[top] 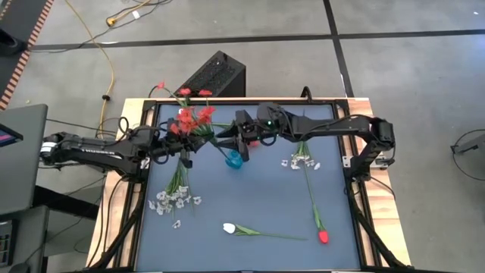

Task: Sort flowers into vase by color
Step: Put the bottom red flowers into the purple vase

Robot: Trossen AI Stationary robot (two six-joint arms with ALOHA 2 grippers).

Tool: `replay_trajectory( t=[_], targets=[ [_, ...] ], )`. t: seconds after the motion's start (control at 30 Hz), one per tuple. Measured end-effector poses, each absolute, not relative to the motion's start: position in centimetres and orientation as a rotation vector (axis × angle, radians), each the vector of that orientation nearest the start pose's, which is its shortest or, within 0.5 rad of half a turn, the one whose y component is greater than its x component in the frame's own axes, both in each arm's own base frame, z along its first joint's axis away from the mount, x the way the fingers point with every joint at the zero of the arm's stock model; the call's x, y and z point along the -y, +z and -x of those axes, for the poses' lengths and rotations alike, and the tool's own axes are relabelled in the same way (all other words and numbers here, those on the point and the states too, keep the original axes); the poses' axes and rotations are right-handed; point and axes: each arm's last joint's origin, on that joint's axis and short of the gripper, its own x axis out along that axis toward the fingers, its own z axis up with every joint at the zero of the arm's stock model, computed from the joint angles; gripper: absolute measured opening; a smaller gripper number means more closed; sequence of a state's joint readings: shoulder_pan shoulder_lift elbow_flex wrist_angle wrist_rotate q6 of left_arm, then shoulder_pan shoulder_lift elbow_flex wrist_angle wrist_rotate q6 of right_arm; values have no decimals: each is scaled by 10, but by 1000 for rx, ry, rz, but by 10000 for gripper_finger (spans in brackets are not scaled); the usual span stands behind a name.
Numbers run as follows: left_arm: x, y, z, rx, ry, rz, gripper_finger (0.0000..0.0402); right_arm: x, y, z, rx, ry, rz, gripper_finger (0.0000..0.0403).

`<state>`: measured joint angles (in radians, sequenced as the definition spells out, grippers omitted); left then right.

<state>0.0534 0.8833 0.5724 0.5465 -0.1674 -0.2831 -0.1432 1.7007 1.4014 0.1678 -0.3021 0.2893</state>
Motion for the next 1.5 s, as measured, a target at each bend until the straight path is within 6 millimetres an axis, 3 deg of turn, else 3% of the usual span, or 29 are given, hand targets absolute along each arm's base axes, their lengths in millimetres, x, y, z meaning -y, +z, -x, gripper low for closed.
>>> replay_trajectory(
  t=[0.2,0.43,0.6,0.83,1.23,1.5],
  targets=[
    [-31,321,-165,262,341,249,1,60,341,-383,-251,157,-352,242],
    [-51,325,-124,155,702,114,0,61,345,-375,-274,159,-351,244],
    [-68,331,-111,-9,915,76,0,58,344,-376,-285,174,-355,244],
    [-88,329,-105,-65,1008,84,0,56,343,-375,-299,176,-357,244],
    [-107,318,-115,-125,1022,119,0,53,342,-376,-308,196,-356,244],
    [-110,264,-119,-114,1030,198,0,52,340,-375,-330,209,-351,244]
  ],
)
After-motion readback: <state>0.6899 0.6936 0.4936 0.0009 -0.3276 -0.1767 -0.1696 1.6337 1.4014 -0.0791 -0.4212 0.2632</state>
